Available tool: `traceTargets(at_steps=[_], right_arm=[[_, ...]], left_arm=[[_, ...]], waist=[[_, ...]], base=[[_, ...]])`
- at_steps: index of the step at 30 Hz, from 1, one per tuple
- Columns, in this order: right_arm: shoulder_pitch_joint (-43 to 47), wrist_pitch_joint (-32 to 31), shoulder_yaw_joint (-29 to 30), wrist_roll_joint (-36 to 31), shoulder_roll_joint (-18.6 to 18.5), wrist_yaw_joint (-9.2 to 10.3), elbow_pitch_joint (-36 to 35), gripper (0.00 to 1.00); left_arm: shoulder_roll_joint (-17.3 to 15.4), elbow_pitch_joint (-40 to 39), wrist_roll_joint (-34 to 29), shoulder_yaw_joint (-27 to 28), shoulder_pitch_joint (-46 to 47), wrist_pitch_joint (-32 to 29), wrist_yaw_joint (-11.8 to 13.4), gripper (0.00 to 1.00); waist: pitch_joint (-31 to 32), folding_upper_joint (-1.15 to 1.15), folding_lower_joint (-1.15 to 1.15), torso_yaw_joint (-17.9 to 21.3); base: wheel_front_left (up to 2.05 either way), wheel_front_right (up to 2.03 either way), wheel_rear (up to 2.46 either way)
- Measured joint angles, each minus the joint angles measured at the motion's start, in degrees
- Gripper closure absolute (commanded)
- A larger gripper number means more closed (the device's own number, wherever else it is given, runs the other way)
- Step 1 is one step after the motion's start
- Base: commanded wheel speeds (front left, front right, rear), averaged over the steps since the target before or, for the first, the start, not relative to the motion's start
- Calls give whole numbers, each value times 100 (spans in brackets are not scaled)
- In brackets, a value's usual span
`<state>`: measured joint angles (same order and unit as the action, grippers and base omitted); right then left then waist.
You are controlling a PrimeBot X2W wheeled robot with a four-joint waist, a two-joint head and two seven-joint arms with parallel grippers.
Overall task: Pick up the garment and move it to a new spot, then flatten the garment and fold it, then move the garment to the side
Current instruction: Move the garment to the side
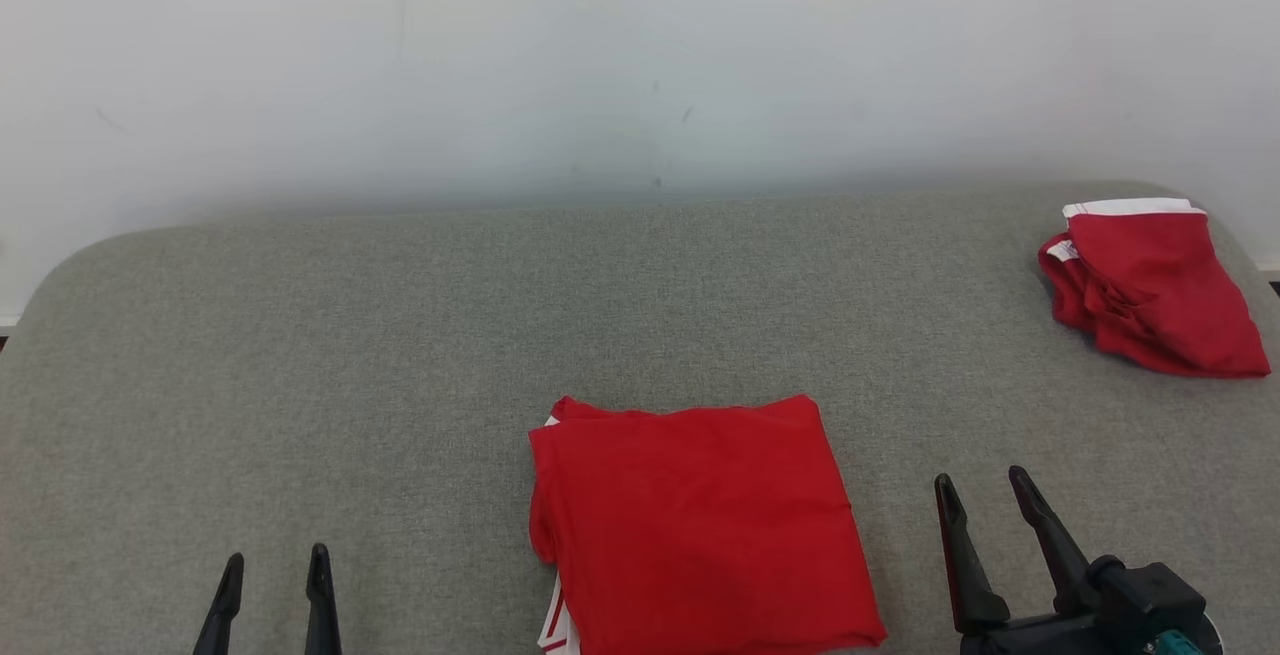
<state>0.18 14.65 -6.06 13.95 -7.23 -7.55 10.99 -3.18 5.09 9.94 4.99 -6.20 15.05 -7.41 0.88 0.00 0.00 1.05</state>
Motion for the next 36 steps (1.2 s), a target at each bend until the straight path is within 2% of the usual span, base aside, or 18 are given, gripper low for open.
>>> traceTargets(at_steps=[22, 26, 36], right_arm=[[-73, -119, -70, 67, -16, 0, 52, 0], [-392, -394, -158, 90, -107, 0, 325, 0], [-1201, -1134, -342, 131, -164, 0, 1516, 0]], left_arm=[[-4, -23, 9, -15, -46, 0, 0, 0], [-2, -26, 9, -64, -16, 0, -1, 0], [3, -4, 23, -234, 182, 0, -9, 0]], waist=[[-32, 0, 0, -45], [-70, 0, 0, -105], [-271, 0, 0, -433]], base=[[0, 0, 0], [0, 0, 0], [0, 0, 0]])
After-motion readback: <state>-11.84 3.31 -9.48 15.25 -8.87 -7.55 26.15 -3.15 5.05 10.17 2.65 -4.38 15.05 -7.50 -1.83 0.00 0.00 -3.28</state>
